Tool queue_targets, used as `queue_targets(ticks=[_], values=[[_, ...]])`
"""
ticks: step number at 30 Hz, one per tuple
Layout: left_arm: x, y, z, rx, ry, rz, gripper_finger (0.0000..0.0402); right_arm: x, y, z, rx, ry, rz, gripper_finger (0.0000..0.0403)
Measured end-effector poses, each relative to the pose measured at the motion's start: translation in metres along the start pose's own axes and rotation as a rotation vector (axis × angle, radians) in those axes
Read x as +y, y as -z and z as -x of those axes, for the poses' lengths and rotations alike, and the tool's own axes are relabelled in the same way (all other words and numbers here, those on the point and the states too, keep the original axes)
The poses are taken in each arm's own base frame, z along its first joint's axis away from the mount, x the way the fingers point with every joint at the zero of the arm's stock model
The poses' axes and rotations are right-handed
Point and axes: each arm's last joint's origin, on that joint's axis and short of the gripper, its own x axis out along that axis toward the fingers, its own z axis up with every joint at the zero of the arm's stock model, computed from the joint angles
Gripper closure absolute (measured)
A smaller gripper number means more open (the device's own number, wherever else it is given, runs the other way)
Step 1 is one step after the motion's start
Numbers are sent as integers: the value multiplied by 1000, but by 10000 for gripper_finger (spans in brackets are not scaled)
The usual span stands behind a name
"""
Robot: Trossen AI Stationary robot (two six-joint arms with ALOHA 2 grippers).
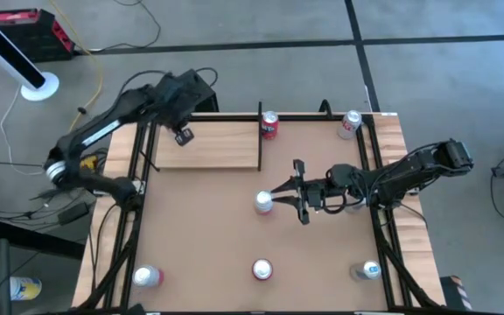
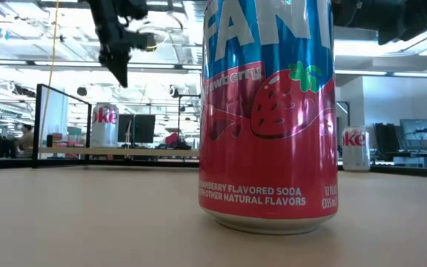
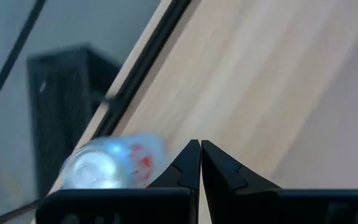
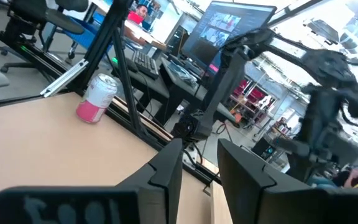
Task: Place canned beverage on shelf
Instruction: Put the silver soda can on the shelf aligned with the other silver soda can
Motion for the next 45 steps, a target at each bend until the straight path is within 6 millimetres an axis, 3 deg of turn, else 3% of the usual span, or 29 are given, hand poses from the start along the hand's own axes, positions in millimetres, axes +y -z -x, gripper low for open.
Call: queue_targets(ticks=[4,10,16,22,25,28,31,38,45], values=[[-21,24,18,-247,65,10,401,-2,-3,-1,50,107,-92,275],[-57,72,15,-503,249,-63,401,-30,-26,6,354,666,-135,275],[-81,107,-2,-682,368,-130,401,-79,-45,20,757,1186,-59,275],[-99,119,-12,-892,500,-197,402,-144,-55,46,892,1411,-54,275],[-105,124,-14,-935,522,-266,402,-180,-58,67,888,1414,-150,275],[-110,127,-15,-939,525,-316,401,-215,-54,91,858,1252,-508,275],[-114,129,-15,-941,534,-364,402,-241,-42,120,980,1233,-787,274],[-124,135,-15,-916,583,-439,402,-253,13,156,1338,1373,-1084,242],[-129,138,-14,-896,572,-468,401,-262,48,158,1455,1346,-1118,143]])
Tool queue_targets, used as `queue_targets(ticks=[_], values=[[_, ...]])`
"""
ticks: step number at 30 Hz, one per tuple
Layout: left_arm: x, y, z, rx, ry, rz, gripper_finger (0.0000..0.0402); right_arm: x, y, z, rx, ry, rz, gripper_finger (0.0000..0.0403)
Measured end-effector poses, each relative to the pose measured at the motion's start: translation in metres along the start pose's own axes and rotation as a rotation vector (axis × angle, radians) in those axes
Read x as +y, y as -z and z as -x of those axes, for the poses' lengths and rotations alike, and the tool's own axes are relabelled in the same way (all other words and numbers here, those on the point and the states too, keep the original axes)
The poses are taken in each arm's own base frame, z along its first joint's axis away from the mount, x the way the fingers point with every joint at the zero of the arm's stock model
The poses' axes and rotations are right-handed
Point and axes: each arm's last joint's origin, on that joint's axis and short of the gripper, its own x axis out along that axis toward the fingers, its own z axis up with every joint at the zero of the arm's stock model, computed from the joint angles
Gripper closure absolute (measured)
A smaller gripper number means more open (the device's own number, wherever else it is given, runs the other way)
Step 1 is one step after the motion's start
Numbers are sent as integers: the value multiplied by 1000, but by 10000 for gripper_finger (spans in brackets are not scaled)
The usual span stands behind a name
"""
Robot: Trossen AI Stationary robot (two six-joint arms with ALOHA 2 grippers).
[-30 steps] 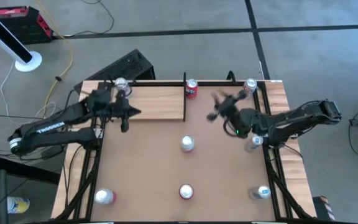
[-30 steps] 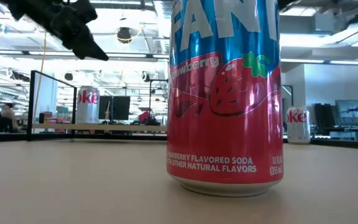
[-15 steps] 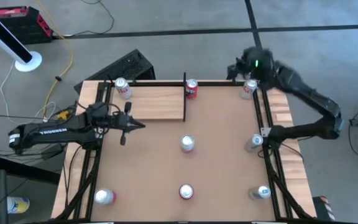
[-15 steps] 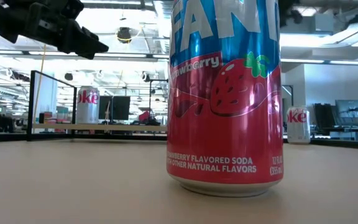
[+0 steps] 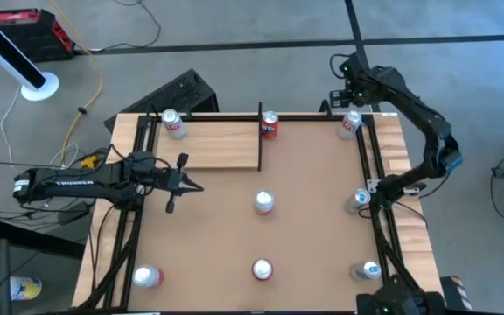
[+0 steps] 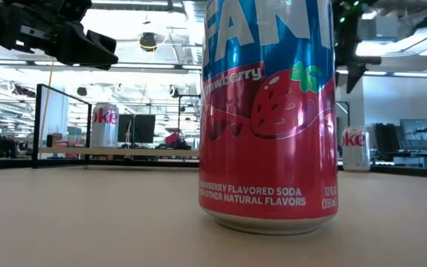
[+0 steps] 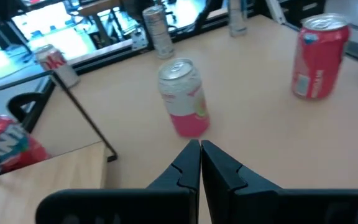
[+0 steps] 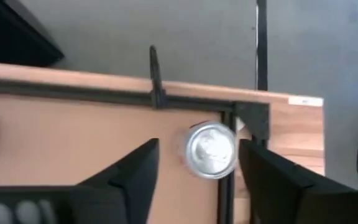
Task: Place canned beverage on shelf
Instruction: Put the silver soda can on the shelf aligned with the other silver soda can
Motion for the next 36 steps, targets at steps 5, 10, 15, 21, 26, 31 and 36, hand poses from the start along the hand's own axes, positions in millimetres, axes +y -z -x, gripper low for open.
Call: queue_targets(ticks=[5,10,15,21,26,31,36], values=[[2,0,0,22,-72,0,402,4,-2,-20,88,31,20,74],[3,1,0,35,-115,4,402,10,1,-38,151,84,21,25],[3,1,0,44,-125,18,402,15,14,-54,161,140,8,11],[3,2,0,48,-124,31,402,19,31,-59,56,174,-32,16],[2,4,0,70,-116,48,402,21,49,-65,-57,183,-136,18],[2,4,0,70,-116,58,401,26,72,-76,-186,229,-182,18],[2,5,0,75,-115,60,401,30,88,-86,-303,235,-252,18]])
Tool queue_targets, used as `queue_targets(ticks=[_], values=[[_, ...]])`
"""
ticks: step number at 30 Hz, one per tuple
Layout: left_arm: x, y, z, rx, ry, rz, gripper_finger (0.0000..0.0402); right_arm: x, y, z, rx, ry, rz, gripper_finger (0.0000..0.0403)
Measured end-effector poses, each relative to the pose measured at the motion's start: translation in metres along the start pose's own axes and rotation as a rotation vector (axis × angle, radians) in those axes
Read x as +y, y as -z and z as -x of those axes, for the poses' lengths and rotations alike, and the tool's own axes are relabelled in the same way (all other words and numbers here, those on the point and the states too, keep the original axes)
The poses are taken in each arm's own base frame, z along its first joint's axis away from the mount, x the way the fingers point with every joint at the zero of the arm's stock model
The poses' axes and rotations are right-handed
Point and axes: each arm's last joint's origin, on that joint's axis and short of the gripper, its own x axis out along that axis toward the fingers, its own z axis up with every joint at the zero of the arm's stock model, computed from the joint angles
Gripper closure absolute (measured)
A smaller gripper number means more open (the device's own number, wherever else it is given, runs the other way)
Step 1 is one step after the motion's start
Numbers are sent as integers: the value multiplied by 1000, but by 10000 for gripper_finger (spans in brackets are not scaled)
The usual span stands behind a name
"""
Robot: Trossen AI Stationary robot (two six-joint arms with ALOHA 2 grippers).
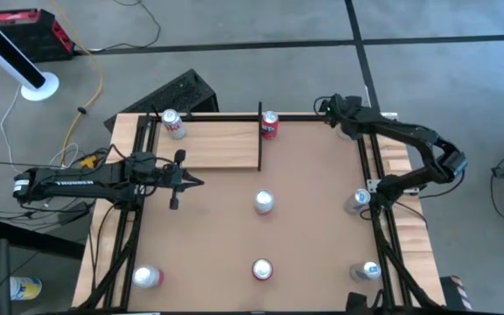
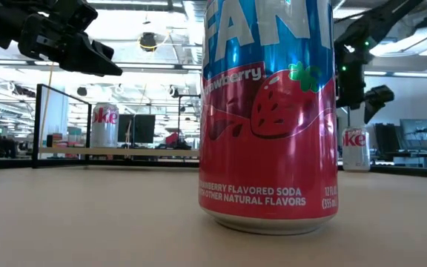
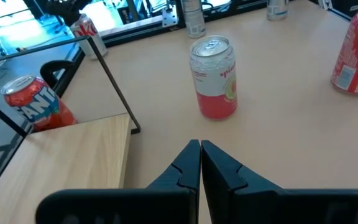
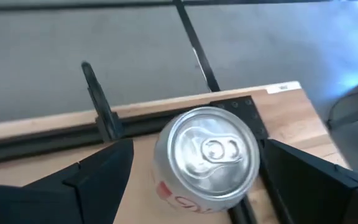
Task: Place canned beverage on shelf
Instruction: Put the silver soda can on the shelf aligned with the other silver soda can
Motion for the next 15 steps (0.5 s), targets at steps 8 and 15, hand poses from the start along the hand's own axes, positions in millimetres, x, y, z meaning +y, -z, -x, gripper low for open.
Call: queue_targets(ticks=[8,15], values=[[0,-1,0,-5,-2,4,402,2,9,-8,-35,38,-10,18],[0,-1,0,-5,-1,1,402,7,15,-3,-84,71,11,18]])
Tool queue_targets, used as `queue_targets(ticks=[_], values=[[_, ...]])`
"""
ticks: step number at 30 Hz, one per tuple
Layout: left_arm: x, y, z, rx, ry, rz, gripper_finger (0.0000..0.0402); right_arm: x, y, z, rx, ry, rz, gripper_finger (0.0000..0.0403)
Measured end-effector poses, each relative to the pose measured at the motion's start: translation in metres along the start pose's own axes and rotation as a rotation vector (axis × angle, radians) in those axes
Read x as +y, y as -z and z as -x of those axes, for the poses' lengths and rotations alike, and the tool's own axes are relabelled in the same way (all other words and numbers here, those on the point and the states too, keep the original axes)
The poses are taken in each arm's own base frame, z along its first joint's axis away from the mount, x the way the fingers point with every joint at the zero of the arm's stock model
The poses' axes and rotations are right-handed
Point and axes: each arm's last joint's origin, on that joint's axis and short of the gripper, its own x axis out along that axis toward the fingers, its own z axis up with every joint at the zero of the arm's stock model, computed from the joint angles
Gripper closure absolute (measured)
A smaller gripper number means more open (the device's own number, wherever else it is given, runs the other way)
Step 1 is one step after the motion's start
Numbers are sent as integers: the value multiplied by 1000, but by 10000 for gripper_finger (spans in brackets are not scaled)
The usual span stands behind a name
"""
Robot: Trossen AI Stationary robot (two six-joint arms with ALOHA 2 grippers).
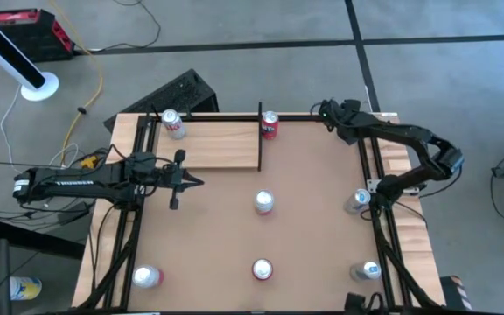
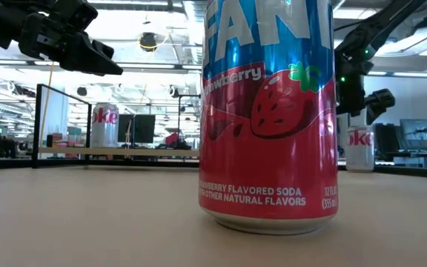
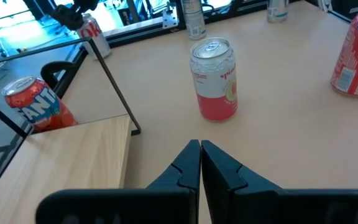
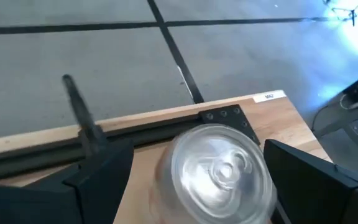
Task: Place canned beverage on shelf
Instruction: Put the silver soda can on the shelf aligned with the other silver soda can
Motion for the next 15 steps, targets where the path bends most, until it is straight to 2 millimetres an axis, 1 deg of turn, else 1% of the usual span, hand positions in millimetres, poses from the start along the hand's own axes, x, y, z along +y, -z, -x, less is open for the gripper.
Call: queue_targets(ticks=[4,9,11,15], values=[[0,0,0,-2,-3,0,402,-4,-1,14,-35,-12,-20,18],[0,0,0,-2,-3,4,402,-18,8,19,-5,76,-122,18],[0,0,0,-2,-3,5,402,-16,12,19,-12,91,-133,18],[0,0,0,-2,-3,6,402,-4,15,17,-29,60,-131,18]])
